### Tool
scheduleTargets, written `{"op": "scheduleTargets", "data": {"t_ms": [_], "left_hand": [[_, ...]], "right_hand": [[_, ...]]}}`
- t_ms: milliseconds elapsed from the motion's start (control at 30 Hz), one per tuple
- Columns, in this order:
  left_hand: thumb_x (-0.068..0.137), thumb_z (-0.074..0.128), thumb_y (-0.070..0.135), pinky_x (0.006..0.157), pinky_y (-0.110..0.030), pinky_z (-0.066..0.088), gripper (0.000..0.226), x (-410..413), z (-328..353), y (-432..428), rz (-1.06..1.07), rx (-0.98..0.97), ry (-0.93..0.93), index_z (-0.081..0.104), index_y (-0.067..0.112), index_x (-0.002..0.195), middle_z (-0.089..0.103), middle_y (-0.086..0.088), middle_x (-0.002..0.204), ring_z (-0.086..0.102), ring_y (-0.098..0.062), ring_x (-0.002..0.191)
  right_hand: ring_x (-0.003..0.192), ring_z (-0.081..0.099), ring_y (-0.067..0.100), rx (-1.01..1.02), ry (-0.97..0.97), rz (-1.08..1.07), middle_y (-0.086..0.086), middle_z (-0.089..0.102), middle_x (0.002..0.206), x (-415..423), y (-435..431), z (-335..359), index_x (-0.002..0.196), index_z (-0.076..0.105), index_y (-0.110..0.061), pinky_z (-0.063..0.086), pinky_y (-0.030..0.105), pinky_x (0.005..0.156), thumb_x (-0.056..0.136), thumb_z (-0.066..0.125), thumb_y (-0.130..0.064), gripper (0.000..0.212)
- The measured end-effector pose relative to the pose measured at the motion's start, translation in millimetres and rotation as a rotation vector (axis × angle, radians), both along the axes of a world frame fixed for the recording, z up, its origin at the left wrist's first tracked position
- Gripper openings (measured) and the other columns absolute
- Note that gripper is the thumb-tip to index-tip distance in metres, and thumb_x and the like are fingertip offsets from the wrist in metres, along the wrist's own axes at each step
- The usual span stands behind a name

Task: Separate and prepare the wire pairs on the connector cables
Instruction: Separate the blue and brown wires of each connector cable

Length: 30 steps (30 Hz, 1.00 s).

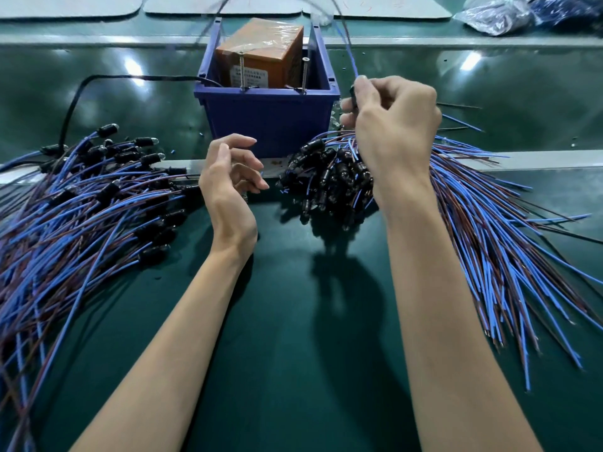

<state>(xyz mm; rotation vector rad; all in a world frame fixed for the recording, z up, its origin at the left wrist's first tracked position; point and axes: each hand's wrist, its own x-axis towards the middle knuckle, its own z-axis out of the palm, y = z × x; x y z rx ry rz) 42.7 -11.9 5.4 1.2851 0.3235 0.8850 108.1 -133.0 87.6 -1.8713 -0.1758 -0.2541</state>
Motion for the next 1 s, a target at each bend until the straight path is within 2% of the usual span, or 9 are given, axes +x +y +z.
{"op": "scheduleTargets", "data": {"t_ms": [67, 200, 300, 467, 600, 833, 900, 967, 1000], "left_hand": [[0.092, 0.029, 0.024, 0.053, -0.024, 0.038, 0.031, -0.1, -0.2, -0.2, -0.002, -0.001, 0.002, 0.059, 0.017, 0.087, 0.056, 0.001, 0.068, 0.048, -0.013, 0.053], [0.092, 0.029, 0.025, 0.053, -0.024, 0.038, 0.031, -0.3, -0.3, -0.4, -0.004, -0.004, 0.004, 0.058, 0.016, 0.088, 0.056, 0.002, 0.068, 0.048, -0.013, 0.053], [0.093, 0.028, 0.025, 0.053, -0.024, 0.038, 0.032, -0.2, -0.1, -0.6, -0.007, -0.004, 0.004, 0.058, 0.017, 0.088, 0.056, 0.002, 0.068, 0.048, -0.012, 0.053], [0.094, 0.028, 0.024, 0.053, -0.024, 0.038, 0.032, 0.2, -0.8, -0.4, -0.007, -0.003, 0.009, 0.058, 0.017, 0.088, 0.056, 0.003, 0.067, 0.048, -0.012, 0.053], [0.093, 0.029, 0.026, 0.053, -0.024, 0.038, 0.031, 0.4, -0.8, -0.3, -0.006, -0.004, 0.018, 0.058, 0.017, 0.088, 0.056, 0.002, 0.067, 0.047, -0.012, 0.053], [0.092, 0.028, 0.028, 0.054, -0.025, 0.039, 0.032, 0.8, -1.9, 0.6, -0.009, 0.01, 0.027, 0.058, 0.017, 0.089, 0.056, 0.004, 0.066, 0.047, -0.012, 0.054], [0.091, 0.029, 0.028, 0.054, -0.025, 0.039, 0.032, 0.9, -2.1, 0.5, -0.007, 0.016, 0.029, 0.058, 0.017, 0.089, 0.056, 0.004, 0.065, 0.047, -0.012, 0.054], [0.091, 0.029, 0.028, 0.053, -0.024, 0.039, 0.031, 0.9, -1.2, 0.3, -0.002, 0.015, 0.031, 0.058, 0.017, 0.088, 0.056, 0.004, 0.065, 0.047, -0.013, 0.053], [0.09, 0.03, 0.027, 0.053, -0.024, 0.038, 0.031, 1.2, -1.9, 0.3, -0.003, 0.011, 0.031, 0.059, 0.017, 0.087, 0.056, 0.004, 0.065, 0.047, -0.013, 0.052]], "right_hand": [[0.051, 0.063, 0.001, 0.226, 0.104, 0.031, -0.004, 0.068, 0.066, 2.9, -1.1, 0.0, 0.074, 0.062, -0.015, 0.05, 0.021, 0.06, 0.097, 0.053, -0.018, 0.025], [0.046, 0.059, 0.002, 0.605, 0.304, 0.094, 0.0, 0.069, 0.062, 3.9, -2.6, 2.7, 0.08, 0.054, -0.009, 0.041, 0.014, 0.044, 0.102, 0.044, -0.015, 0.025], [0.043, 0.058, 0.003, 0.769, 0.407, 0.15, 0.0, 0.067, 0.057, 3.6, -2.1, 5.2, 0.092, 0.052, -0.004, 0.039, 0.013, 0.04, 0.104, 0.039, -0.014, 0.02], [0.041, 0.056, 0.007, 0.989, 0.59, 0.198, 0.006, 0.065, 0.065, 4.2, -1.6, 6.5, 0.107, 0.046, -0.004, 0.039, 0.014, 0.038, 0.104, 0.037, -0.011, 0.013], [0.034, 0.053, 0.009, 1.256, 0.757, 0.258, 0.007, 0.058, 0.065, 6.4, -7.9, 8.2, 0.095, 0.046, -0.005, 0.037, 0.013, 0.035, 0.101, 0.031, -0.004, 0.016], [0.035, 0.054, 0.017, 1.472, 0.902, 0.353, 0.015, 0.058, 0.057, -0.9, -13.3, 19.8, 0.088, 0.052, 0.005, 0.041, 0.015, 0.036, 0.1, 0.041, -0.012, 0.024], [0.034, 0.053, 0.014, 1.47, 0.972, 0.438, 0.012, 0.06, 0.054, -5.0, -12.5, 24.2, 0.103, 0.057, 0.007, 0.039, 0.014, 0.035, 0.099, 0.042, -0.012, 0.025], [0.032, 0.049, 0.009, 1.418, 1.051, 0.56, 0.005, 0.059, 0.051, -8.1, -9.7, 24.3, 0.13, 0.047, 0.007, 0.034, 0.013, 0.035, 0.097, 0.043, -0.016, 0.04], [0.032, 0.047, 0.006, 1.361, 1.068, 0.628, 0.002, 0.057, 0.049, -9.9, -7.0, 23.5, 0.132, 0.045, 0.008, 0.03, 0.011, 0.035, 0.097, 0.042, -0.019, 0.044]]}}
